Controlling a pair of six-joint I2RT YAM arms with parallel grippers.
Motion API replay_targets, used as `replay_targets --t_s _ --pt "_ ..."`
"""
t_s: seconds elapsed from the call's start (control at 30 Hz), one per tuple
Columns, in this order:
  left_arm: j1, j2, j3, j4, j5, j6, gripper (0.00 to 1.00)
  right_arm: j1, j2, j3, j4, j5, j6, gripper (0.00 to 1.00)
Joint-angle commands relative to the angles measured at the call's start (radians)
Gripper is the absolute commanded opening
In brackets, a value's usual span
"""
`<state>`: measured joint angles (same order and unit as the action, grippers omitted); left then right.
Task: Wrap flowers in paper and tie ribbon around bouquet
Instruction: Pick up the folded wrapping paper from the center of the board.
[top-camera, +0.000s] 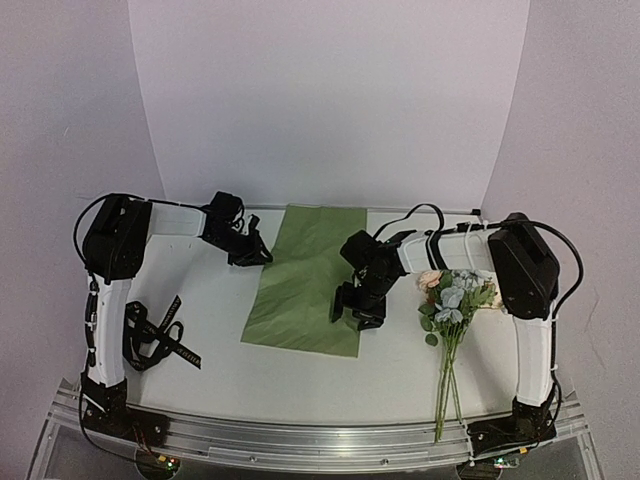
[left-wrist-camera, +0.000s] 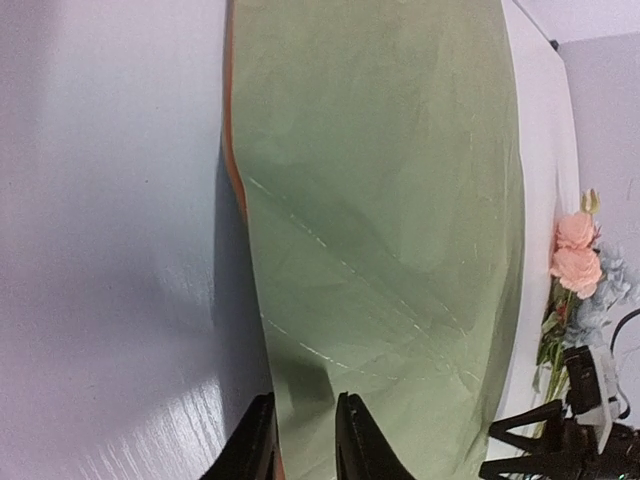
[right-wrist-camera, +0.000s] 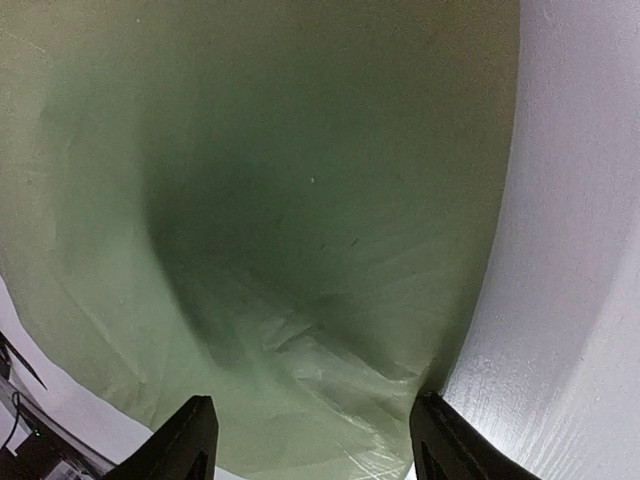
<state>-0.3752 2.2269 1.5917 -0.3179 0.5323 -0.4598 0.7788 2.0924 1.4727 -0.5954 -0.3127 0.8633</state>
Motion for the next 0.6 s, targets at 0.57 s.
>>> replay_targets --t_s 0.57 --pt "-0.011 -0.372 -0.207 -0.019 0.048 -0.019 0.00 0.062 0.004 -0.030 0.255 -0.107 0.254 0.66"
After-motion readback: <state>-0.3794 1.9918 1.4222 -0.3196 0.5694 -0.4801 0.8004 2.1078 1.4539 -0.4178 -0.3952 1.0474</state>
